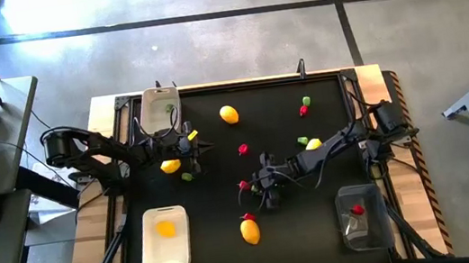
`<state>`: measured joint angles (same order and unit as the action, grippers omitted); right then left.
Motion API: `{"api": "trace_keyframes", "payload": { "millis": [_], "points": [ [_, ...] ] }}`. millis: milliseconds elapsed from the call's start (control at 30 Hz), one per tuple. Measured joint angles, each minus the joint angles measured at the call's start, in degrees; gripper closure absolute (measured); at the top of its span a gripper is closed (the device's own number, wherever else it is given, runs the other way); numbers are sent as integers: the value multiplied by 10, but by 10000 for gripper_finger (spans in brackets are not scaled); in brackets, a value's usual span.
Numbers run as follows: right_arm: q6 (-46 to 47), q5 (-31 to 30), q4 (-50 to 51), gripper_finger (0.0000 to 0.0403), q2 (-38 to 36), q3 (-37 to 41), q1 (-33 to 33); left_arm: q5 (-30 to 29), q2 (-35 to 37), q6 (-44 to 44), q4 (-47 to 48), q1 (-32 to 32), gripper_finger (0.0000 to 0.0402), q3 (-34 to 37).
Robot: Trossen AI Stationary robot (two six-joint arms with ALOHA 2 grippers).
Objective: Sort produce into baskets
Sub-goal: Put the green chili pepper into the gray bin
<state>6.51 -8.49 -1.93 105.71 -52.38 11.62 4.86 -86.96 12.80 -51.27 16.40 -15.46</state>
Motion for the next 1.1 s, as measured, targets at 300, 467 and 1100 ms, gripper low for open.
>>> {"api": "trace_keyframes", "payload": {
  "millis": [300, 467, 1100],
  "points": [
    [1, 28, 1, 285, -3, 0, 0, 0, 0, 0, 0, 0, 395, 0],
    [7, 28, 11, 297, -27, 0, 0, 1, 0, 0, 1, 0, 395, 0],
    [87, -55, -133, 295, -45, -1, -58, -28, 0, 192, -41, -172, 366, 0]
  ]
}}
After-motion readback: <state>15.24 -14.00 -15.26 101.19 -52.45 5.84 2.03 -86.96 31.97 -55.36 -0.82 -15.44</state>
